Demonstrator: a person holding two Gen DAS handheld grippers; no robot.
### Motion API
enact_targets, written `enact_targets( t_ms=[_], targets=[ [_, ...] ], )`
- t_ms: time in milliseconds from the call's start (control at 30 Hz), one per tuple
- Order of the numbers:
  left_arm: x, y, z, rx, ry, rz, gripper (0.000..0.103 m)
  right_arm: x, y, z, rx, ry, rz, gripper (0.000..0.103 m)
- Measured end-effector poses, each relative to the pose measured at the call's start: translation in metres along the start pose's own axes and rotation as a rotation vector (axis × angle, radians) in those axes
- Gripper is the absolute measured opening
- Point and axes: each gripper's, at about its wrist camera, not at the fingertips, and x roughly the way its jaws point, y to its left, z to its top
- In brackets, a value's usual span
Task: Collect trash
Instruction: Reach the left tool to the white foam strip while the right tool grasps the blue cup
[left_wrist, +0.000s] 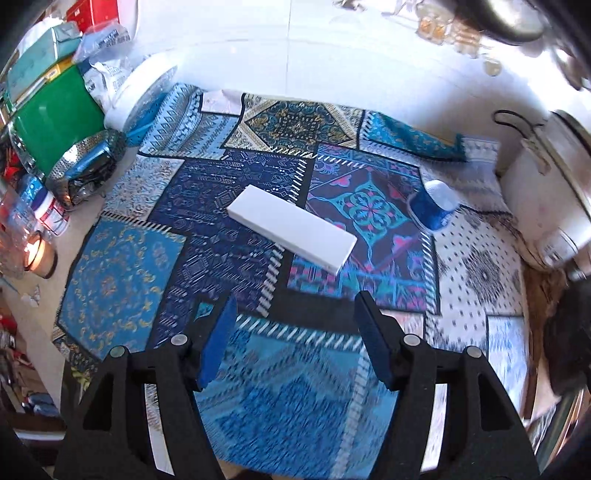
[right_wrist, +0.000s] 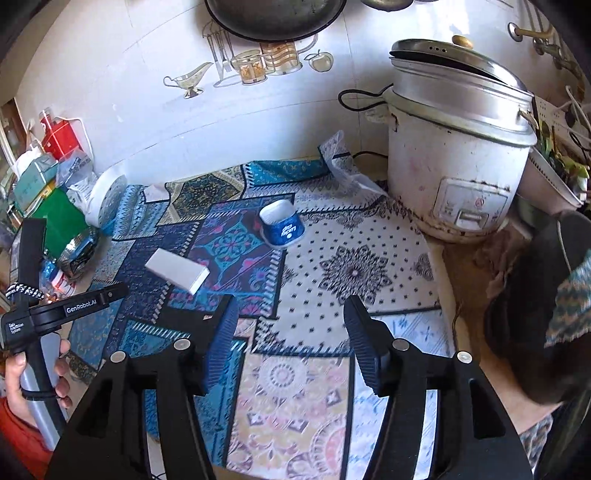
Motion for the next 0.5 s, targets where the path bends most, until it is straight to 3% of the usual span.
enact_targets(
  t_ms=[267, 500],
  targets=[
    [0.098, -0.039, 0.056, -0.059, 0.092, 0.105, 0.065, 0.062, -0.036, 0.036, 0.012, 0.106, 0.015, 0.056],
    [0.149, -0.051, 0.065, -0.015, 0.133, 0.228, 0.065, 0.104, -0.038, 0.045, 0.031, 0.181, 0.014, 0.056]
  ],
)
